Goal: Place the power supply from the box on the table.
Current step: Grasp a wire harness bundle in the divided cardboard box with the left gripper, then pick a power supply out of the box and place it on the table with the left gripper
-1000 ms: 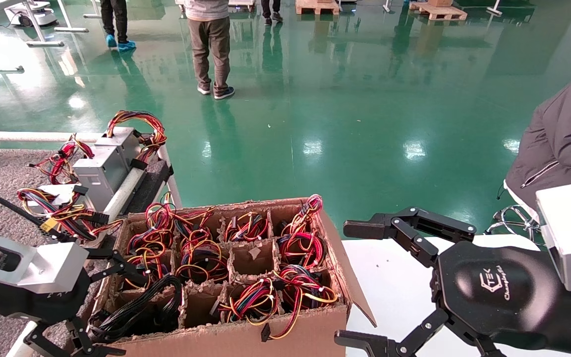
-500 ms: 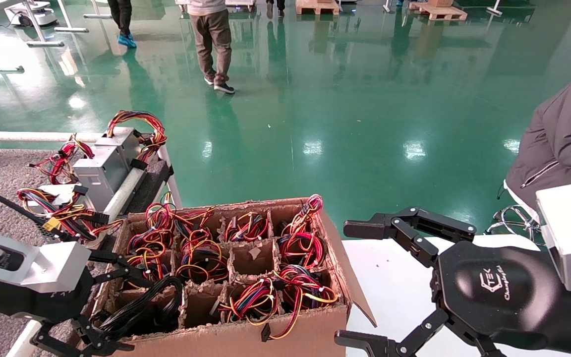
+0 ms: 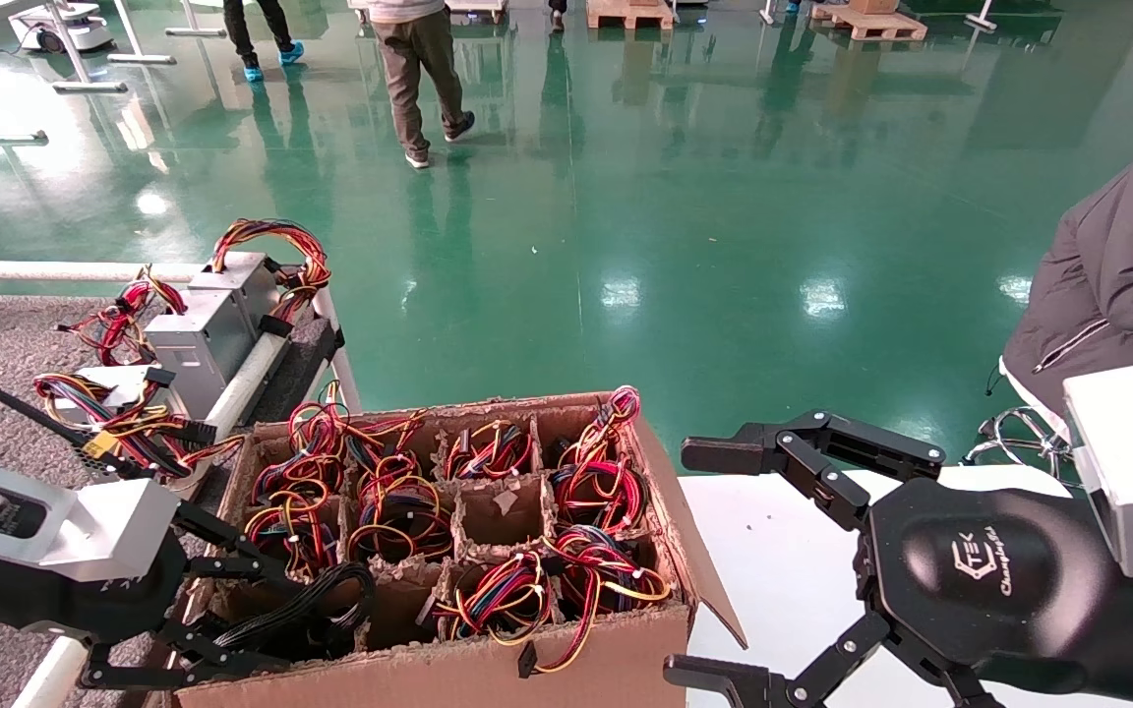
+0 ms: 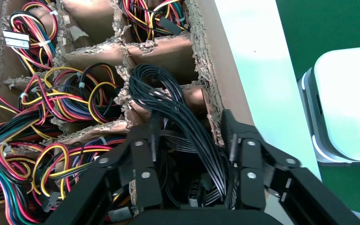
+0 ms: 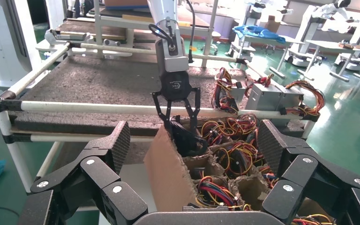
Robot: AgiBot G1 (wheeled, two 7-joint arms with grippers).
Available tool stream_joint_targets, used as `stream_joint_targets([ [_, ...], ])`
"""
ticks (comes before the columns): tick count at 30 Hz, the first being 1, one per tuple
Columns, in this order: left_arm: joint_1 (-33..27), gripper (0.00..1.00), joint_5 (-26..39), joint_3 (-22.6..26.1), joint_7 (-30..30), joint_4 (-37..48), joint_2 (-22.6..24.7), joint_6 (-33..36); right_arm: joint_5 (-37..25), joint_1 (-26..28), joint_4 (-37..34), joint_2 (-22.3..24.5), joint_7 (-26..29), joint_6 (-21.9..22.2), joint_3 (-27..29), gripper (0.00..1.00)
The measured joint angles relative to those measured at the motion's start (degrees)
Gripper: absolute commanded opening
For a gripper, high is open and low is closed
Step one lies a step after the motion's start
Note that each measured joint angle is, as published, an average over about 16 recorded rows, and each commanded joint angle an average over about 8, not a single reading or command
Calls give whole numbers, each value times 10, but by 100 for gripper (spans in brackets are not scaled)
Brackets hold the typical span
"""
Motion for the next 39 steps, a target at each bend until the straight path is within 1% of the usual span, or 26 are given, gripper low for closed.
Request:
stream_joint_targets([
  [13,-1,0,-15,9,0,5,-4,2,0,0,0,0,0,0,0,100],
  [22,-12,0,-30,0,2,10,-11,2,0,0,0,0,0,0,0,100],
  [30,-32,0,-42,-29,11,12,-19,-2,0,0,0,0,0,0,0,100],
  [39,-64,0,-40,-84,20,7,-22,-16,0,0,0,0,0,0,0,100],
])
